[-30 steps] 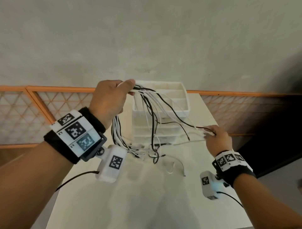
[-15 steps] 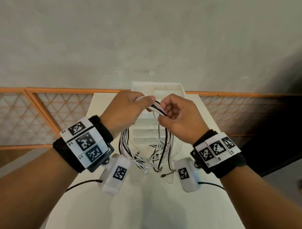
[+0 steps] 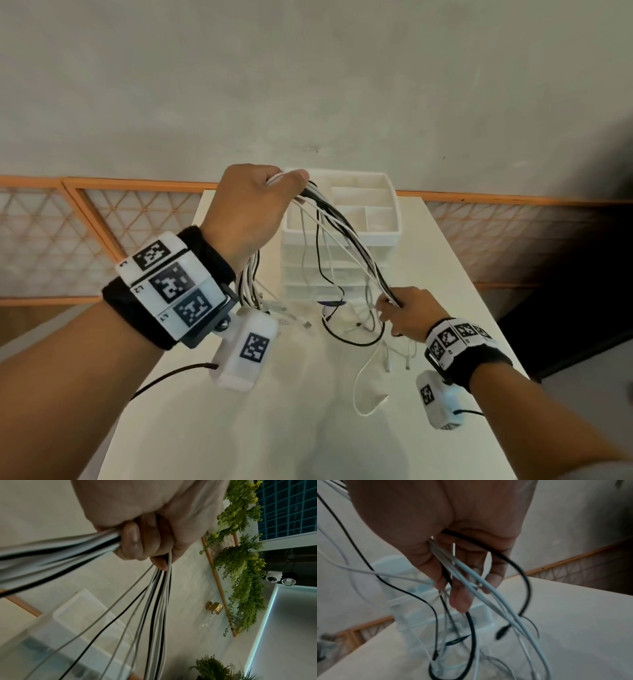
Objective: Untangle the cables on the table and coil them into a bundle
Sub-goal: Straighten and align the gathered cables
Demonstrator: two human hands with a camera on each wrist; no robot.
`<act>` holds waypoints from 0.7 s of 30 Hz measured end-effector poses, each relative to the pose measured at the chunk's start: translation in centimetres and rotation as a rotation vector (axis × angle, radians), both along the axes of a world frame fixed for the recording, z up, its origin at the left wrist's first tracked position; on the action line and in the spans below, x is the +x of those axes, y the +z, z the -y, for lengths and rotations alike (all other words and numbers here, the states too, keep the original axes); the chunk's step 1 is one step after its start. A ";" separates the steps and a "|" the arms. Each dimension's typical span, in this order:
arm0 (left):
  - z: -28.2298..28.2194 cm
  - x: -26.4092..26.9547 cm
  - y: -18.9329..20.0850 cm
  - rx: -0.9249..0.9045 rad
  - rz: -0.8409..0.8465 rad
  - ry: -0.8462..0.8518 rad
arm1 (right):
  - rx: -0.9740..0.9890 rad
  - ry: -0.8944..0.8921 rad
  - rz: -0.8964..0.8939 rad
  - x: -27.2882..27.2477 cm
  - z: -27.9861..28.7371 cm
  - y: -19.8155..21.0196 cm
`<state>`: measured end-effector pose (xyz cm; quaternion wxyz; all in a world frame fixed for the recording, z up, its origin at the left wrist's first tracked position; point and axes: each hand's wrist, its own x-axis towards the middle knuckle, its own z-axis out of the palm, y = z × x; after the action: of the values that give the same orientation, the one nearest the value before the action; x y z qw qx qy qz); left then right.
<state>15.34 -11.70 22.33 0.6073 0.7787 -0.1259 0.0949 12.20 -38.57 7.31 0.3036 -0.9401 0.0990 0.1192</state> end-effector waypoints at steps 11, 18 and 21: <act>-0.1 1.0 2.3 -0.248 -0.040 0.020 | 0.046 -0.388 -0.121 -1.2 3.8 -1.3; 0.0 1.0 -0.7 -0.090 -0.076 0.064 | -0.120 -0.517 0.301 -0.1 6.4 0.1; -0.2 1.2 -1.3 -0.129 -0.047 0.107 | -0.071 -0.368 0.059 -1.3 6.4 -2.5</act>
<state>16.51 -11.53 21.06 0.6532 0.7454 -0.0633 0.1168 10.93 -44.95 4.84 0.2900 -0.9193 0.2644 0.0303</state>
